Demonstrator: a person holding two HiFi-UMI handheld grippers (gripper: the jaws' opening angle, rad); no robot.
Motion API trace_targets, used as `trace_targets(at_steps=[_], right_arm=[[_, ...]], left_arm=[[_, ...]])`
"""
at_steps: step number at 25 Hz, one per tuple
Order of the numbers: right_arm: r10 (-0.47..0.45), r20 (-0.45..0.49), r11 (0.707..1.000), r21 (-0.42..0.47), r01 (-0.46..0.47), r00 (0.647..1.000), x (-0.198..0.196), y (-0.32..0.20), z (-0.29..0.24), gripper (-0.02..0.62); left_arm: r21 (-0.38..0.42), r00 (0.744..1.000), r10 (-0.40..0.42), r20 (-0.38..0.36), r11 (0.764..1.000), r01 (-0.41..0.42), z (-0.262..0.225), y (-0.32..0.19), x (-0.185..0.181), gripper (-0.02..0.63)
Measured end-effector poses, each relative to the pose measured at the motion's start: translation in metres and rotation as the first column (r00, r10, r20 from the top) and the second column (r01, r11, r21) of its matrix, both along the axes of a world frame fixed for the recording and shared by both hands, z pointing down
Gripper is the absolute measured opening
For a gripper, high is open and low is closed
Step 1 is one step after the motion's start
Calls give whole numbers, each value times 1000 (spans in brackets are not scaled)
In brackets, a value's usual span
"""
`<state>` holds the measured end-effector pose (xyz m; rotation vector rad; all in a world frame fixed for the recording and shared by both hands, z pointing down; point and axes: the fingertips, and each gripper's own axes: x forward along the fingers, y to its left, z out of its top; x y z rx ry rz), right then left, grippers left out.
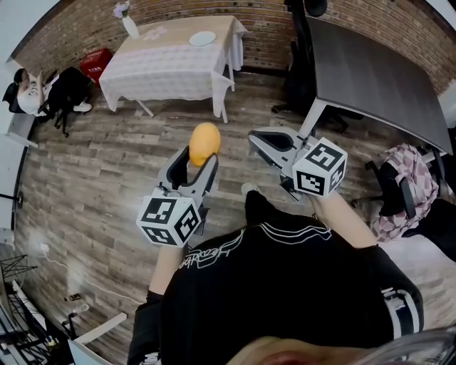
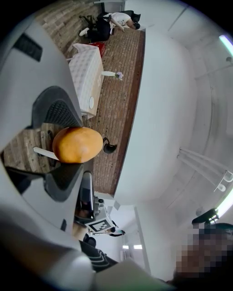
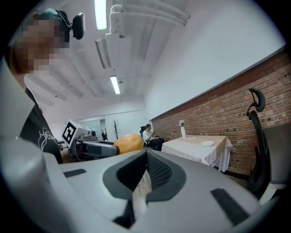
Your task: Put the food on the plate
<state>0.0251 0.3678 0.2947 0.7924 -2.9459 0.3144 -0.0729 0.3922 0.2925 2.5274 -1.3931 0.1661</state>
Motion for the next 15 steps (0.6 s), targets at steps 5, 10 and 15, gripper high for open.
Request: trace_targets(at_steps=[5,10,15], right_arm=[[-2,15,1000,-8,3,1000,-2,-34,1,-3],[0,20,1000,-24,0,1000,-3,-96,11,-3],[2,41,998,-55,1,999,3,-175,18,-3]], left_arm=[[-4,1000,-9,5,1000,9,-1,-31,-3,249],[-29,1000,-18,7,999,18,7,-90,-5,250],[-40,1000,-24,12,999,25,10,-168,1,250]])
